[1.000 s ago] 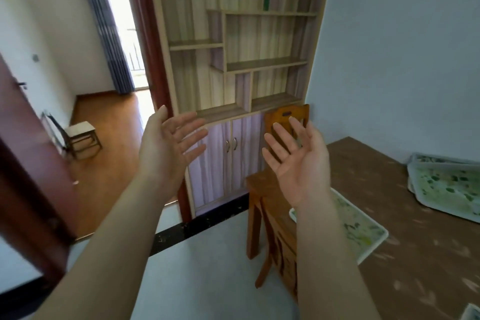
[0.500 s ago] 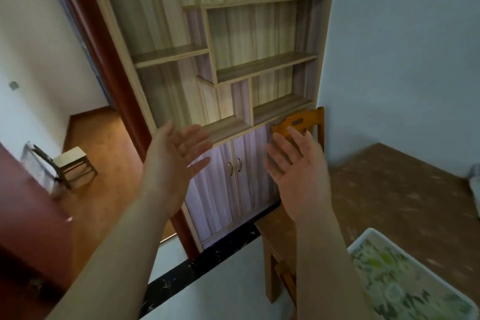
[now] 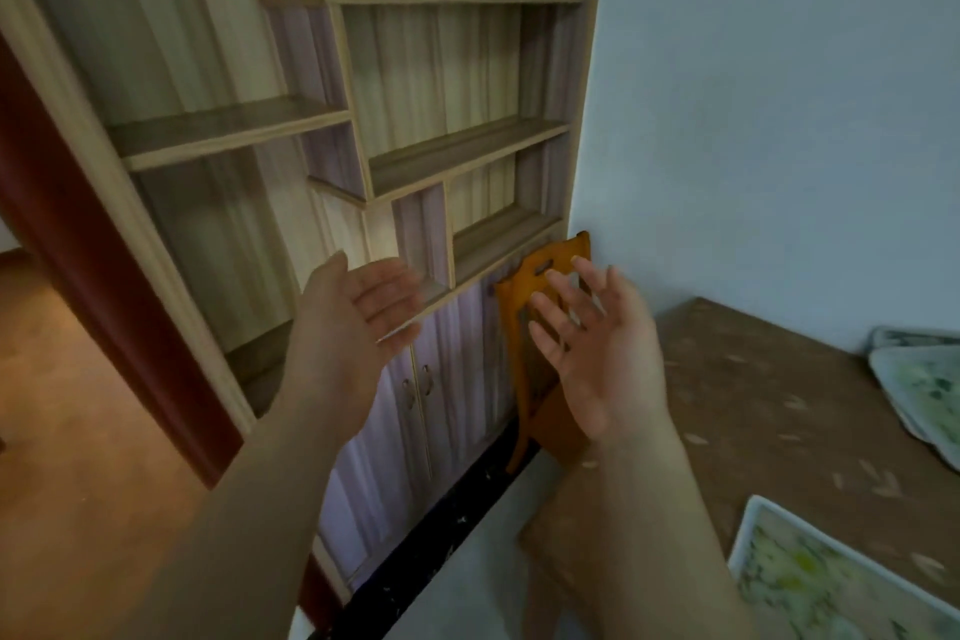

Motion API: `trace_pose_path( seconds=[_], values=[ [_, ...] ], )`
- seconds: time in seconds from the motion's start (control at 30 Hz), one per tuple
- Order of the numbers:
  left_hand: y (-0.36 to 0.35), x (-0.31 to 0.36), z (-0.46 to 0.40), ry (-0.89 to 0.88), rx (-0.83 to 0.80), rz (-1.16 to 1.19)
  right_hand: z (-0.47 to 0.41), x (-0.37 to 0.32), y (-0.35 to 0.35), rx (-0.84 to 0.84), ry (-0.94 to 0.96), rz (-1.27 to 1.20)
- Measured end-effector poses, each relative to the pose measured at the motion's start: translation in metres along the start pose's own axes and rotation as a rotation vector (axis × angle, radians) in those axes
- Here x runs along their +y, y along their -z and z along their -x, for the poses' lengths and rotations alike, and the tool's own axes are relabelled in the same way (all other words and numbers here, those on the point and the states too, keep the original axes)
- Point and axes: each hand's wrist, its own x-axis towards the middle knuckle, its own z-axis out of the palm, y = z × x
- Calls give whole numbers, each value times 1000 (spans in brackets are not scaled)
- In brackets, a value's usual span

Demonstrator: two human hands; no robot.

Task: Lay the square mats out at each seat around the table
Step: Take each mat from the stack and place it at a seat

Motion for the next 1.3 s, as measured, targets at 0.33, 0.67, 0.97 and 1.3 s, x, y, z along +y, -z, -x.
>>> trace_pose_path(
  seconds=[0.33, 0.67, 0.97, 1.3],
  values=[
    [7, 31, -151, 125, -387, 91, -40, 29, -76, 320, 214, 33],
    [-143, -51, -215, 338, -758, 13, -84, -23, 10, 681, 484, -73],
    [-330, -132, -217, 483, -992, -141, -110, -104, 121, 891, 656, -252],
    [-456, -231, -129, 771, -1394, -214, -71, -128, 202, 1146, 887, -370]
  ],
)
